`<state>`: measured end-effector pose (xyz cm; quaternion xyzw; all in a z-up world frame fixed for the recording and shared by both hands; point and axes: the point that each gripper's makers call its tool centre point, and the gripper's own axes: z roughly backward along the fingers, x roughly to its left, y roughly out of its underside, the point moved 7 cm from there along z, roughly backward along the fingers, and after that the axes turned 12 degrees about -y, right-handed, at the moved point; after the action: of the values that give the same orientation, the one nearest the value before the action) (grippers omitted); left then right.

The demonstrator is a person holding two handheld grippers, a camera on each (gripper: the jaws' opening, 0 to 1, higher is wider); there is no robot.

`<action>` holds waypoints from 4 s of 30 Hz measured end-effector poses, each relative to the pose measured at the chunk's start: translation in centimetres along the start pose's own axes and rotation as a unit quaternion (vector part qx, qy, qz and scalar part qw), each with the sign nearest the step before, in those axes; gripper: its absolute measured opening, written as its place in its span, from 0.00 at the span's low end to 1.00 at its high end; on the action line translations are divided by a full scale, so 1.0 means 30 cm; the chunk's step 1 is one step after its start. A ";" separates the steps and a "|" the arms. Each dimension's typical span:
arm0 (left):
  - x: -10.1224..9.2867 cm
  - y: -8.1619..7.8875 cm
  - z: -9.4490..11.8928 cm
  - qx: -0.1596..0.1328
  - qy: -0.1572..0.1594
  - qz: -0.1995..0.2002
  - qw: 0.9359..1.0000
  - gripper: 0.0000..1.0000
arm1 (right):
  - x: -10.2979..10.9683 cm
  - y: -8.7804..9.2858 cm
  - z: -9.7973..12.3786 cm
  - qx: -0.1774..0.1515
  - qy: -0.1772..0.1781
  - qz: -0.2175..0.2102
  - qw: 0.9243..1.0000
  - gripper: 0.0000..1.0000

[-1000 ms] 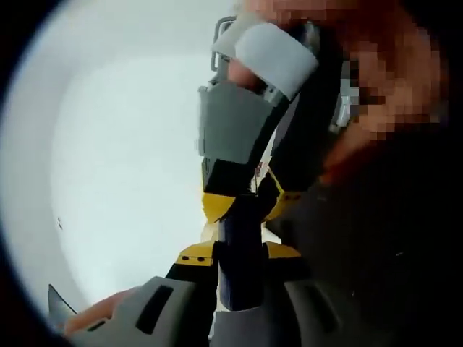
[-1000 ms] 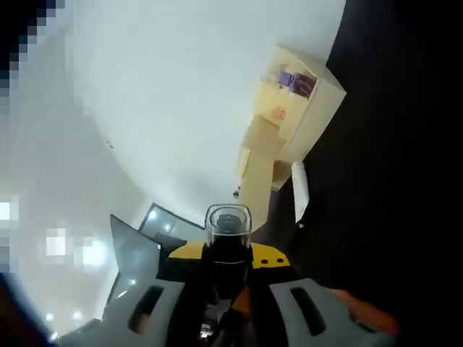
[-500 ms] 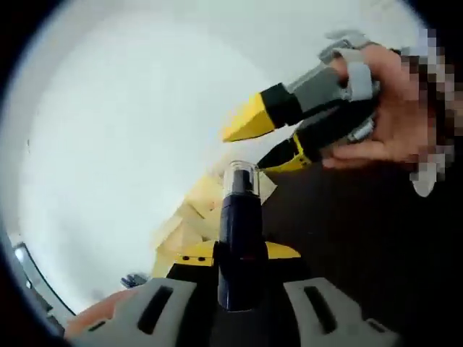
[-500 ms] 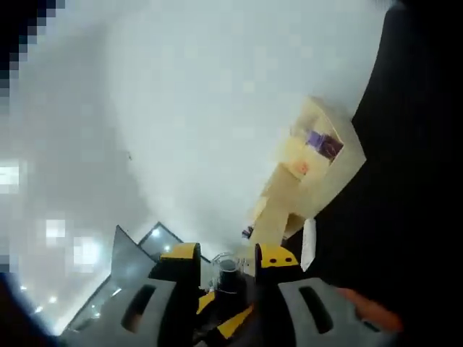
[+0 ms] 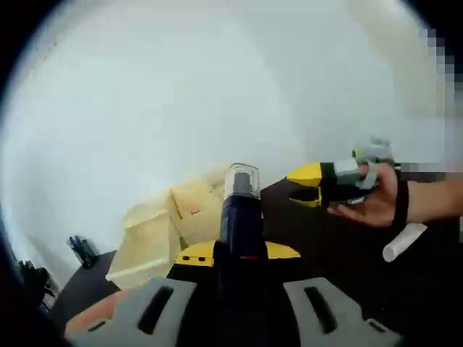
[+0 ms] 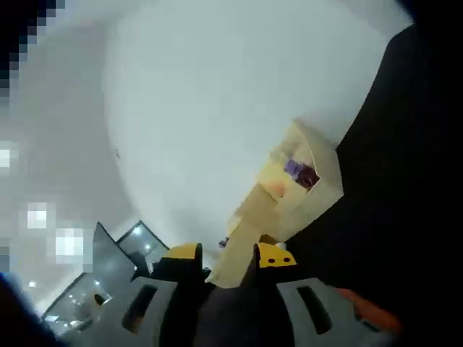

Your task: Open the drawer, pick up the cosmetic bottles from the table one by one, place them into the drawer, release the gripper, close the drawer, and move the gripper away

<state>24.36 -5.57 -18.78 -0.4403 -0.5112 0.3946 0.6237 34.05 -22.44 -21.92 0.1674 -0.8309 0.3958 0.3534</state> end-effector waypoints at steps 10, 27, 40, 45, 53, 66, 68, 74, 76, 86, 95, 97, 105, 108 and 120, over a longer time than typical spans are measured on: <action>-0.088 0.059 0.029 0.011 0.098 0.098 0.990 0.18 | 0.174 0.184 -0.040 0.146 -0.177 0.023 0.973 0.48; -0.167 0.080 -0.001 0.005 0.025 -0.035 0.999 0.17 | 0.156 0.203 -0.032 0.150 -0.067 0.114 0.980 0.17; -0.157 0.070 -0.015 0.012 0.005 -0.034 0.999 0.17 | 0.166 0.208 -0.034 0.154 -0.056 0.156 0.974 0.17; -0.146 0.064 -0.020 0.009 -0.004 -0.041 0.999 0.16 | 0.168 0.193 -0.046 0.154 -0.068 0.178 0.969 0.18; -0.057 0.035 -0.029 0.015 -0.018 -0.017 1.000 0.16 | 0.144 0.102 -0.046 0.101 -0.066 0.179 0.976 0.32; 0.198 -0.025 -0.001 0.033 -0.060 0.024 0.997 0.16 | 0.122 0.094 -0.051 0.156 -0.034 0.288 0.944 0.34; 0.224 -0.033 -0.007 0.038 -0.065 0.021 0.997 0.16 | 0.130 0.096 -0.056 0.176 -0.027 0.320 0.931 0.35; 0.314 -0.073 -0.072 0.054 -0.081 0.008 0.995 0.16 | 0.188 0.123 -0.054 0.224 -0.030 0.380 0.897 0.40; 0.336 -0.075 -0.086 0.060 -0.085 0.011 0.995 0.16 | 0.199 0.140 -0.049 0.245 -0.035 0.384 0.890 0.45; 0.459 -0.098 -0.191 0.087 -0.095 0.043 0.991 0.16 | 0.284 0.115 -0.126 0.393 -0.039 0.390 0.832 0.49; 0.516 -0.098 -0.250 0.110 -0.106 0.065 0.986 0.16 | 0.368 0.068 -0.246 0.456 -0.037 0.417 0.785 0.56; 0.525 -0.093 -0.260 0.117 -0.107 0.070 0.985 0.16 | 0.377 0.069 -0.248 0.446 -0.052 0.414 0.792 0.55; 0.541 -0.055 -0.331 0.148 -0.121 0.072 0.979 0.16 | 0.343 0.074 -0.235 0.452 -0.062 0.442 0.773 0.51; 0.532 -0.031 -0.361 0.161 -0.123 0.073 0.976 0.16 | 0.334 0.057 -0.250 0.450 -0.064 0.442 0.773 0.51; 0.542 0.088 -0.447 0.205 -0.149 0.079 0.964 0.16 | 0.298 0.050 -0.254 0.462 -0.060 0.461 0.756 0.51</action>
<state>40.17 8.59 -17.78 -0.2779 -0.4700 0.6007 0.5840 30.47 -15.55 -12.96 -0.0692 -0.5436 0.8354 -0.0429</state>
